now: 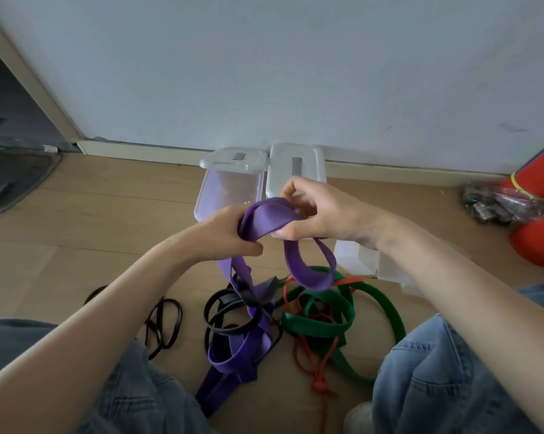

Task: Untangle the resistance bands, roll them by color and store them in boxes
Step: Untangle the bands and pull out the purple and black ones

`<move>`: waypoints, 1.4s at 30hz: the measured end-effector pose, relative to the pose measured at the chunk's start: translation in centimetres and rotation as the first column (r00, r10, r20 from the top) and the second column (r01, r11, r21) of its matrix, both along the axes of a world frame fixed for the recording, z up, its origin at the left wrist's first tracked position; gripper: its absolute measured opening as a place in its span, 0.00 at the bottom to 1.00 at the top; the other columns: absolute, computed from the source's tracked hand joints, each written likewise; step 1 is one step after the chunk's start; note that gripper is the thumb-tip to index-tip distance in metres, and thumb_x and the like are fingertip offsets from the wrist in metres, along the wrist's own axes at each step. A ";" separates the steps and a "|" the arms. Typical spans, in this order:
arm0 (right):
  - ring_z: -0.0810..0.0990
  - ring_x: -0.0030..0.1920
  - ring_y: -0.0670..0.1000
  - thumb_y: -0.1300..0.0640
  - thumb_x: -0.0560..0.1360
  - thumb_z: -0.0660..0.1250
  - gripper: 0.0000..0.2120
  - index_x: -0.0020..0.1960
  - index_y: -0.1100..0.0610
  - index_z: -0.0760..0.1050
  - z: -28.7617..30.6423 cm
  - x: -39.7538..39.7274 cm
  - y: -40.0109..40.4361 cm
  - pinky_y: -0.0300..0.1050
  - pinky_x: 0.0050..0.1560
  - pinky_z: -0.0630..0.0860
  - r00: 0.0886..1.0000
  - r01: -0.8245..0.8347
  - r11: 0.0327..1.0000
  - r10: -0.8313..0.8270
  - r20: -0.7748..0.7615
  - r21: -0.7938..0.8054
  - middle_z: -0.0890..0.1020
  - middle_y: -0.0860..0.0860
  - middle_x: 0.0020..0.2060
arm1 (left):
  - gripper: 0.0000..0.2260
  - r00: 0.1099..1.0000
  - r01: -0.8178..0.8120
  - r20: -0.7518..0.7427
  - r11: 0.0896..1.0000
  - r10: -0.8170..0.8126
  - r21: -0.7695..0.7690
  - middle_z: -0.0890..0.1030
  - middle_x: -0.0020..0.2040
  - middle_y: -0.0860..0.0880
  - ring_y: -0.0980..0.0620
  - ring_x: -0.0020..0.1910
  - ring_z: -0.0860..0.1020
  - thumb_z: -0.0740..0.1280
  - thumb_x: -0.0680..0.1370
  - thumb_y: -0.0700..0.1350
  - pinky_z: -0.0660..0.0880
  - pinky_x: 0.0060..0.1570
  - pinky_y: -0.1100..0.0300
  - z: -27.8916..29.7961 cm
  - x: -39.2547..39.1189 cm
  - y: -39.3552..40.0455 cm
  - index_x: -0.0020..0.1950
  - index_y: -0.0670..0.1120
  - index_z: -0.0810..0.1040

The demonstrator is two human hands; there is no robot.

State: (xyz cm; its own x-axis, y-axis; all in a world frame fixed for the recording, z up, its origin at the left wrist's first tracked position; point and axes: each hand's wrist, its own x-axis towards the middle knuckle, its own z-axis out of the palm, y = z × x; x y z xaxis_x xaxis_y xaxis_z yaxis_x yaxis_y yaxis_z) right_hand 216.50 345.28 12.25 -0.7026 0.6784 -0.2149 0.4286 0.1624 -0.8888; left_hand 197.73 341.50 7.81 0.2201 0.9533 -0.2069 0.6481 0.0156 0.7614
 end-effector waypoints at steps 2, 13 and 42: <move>0.77 0.37 0.50 0.61 0.67 0.73 0.16 0.48 0.55 0.68 0.1 -0.2 -0.4 0.45 0.41 0.74 0.995 0.019 0.996 -0.026 -0.093 -0.082 0.82 0.56 0.38 | 0.09 0.999 -0.045 0.019 0.999 0.045 -0.017 0.71 0.28 0.54 0.57 0.27 0.68 0.71 0.65 0.39 0.69 0.31 0.66 -1.3 0.3 0.1 0.36 0.49 0.71; 0.79 0.47 0.54 0.51 0.66 0.76 0.25 0.56 0.57 0.69 -0.6 3.7 3.4 0.50 0.49 0.77 0.835 0.026 0.976 -0.141 0.533 0.217 0.79 0.53 0.47 | 0.08 0.931 -0.224 0.317 0.969 0.181 0.106 0.72 0.28 0.54 0.59 0.26 0.71 0.72 0.69 0.52 0.69 0.29 0.69 2.6 -1.7 0.9 0.38 0.52 0.75; 0.81 0.49 0.51 0.47 0.68 0.72 0.18 0.49 0.60 0.79 1.0 3.6 1.6 0.48 0.60 0.73 0.820 -0.155 0.988 0.136 0.556 -0.013 0.84 0.54 0.46 | 0.09 0.956 -0.247 0.213 0.944 0.201 0.220 0.83 0.34 0.51 0.60 0.33 0.80 0.74 0.66 0.51 0.73 0.34 0.70 4.9 -2.1 0.3 0.37 0.49 0.77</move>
State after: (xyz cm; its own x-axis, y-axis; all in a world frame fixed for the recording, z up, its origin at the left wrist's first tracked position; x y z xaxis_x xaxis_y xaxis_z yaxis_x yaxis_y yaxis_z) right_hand 220.10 346.85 13.22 -0.5631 0.5907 -0.5780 0.8159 0.2863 -0.5024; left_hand 195.66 341.77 12.70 0.0073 0.9982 0.0598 0.4969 -0.0555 0.8660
